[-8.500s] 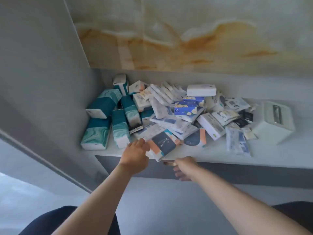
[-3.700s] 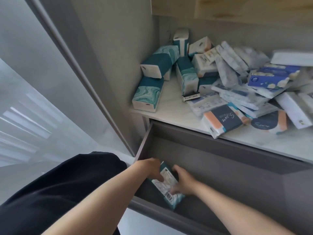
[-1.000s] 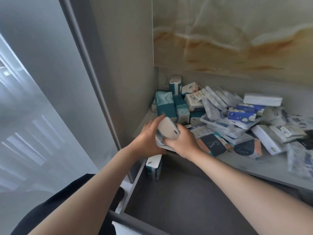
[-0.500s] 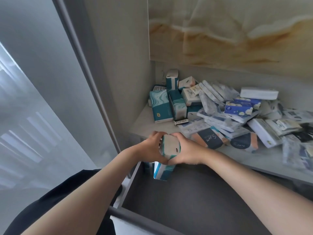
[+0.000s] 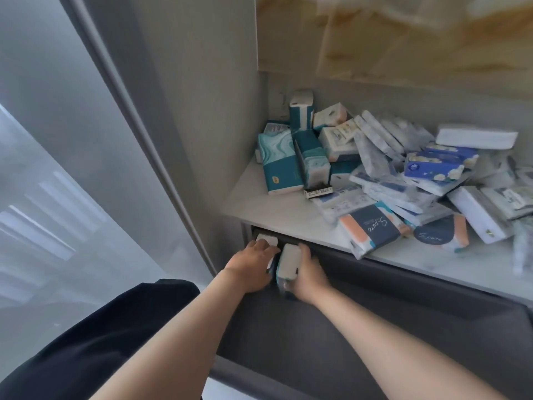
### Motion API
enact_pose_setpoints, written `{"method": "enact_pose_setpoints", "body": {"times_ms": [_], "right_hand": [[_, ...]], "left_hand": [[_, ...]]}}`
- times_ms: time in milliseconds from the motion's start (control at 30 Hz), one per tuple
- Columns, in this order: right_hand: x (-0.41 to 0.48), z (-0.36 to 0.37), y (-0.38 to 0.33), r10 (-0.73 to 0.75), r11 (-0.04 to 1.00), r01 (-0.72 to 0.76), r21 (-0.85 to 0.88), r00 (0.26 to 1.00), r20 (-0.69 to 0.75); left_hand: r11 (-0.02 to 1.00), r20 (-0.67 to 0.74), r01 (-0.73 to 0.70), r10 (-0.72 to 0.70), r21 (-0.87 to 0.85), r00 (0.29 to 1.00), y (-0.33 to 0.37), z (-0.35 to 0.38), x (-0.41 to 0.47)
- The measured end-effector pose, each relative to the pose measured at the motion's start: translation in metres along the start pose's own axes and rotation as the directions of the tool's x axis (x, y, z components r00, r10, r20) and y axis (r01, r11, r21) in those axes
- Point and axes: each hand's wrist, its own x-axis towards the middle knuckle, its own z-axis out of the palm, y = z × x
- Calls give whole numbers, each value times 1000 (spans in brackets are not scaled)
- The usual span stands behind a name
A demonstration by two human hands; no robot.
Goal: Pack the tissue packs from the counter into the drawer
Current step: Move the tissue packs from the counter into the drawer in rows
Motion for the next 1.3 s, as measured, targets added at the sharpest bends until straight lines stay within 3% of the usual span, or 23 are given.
{"method": "enact_pose_setpoints", "body": {"times_ms": [100,267,400,500,633,733,833,1000,1133,1233,1300], "right_hand": [[0,14,-10,36,979,-13,202,993,-111],[-7,18,-4,140,937,-65,344,970,-199],[-11,5,4,83,959,-80,271,997,-1],[-16,-17,5,23,993,-36,110,993,116],[-26,-43,-2,-85,975,94,-200,995,52],[-32,-66,-18,-227,942,202,-268,972,-67],[-25,-91,-44,-383,905,327,-272,905,-186],[23,-116,-85,-455,884,396,-247,850,-265],[65,-117,-105,-310,947,289,-142,936,-164],[88,-109,-110,-275,961,273,-35,950,-144],[94,-107,-112,-259,965,261,-11,951,-169]], "left_hand": [[996,-29,-26,29,90,999,2,1,3],[985,-5,-61,62,164,998,3,5,6],[989,44,-25,19,149,999,7,2,6],[994,83,-10,1,106,997,11,-9,5],[1000,-72,-6,5,-20,997,13,-34,7],[984,-299,9,-63,-179,952,17,-56,13],[921,-412,2,-176,-389,894,18,-80,23],[744,-370,26,-362,-667,855,9,-104,46],[708,-304,15,-322,-706,897,1,-113,63],[626,-232,8,-301,-780,925,-4,-113,75],[558,-259,-58,-289,-828,922,-6,-112,79]]}}
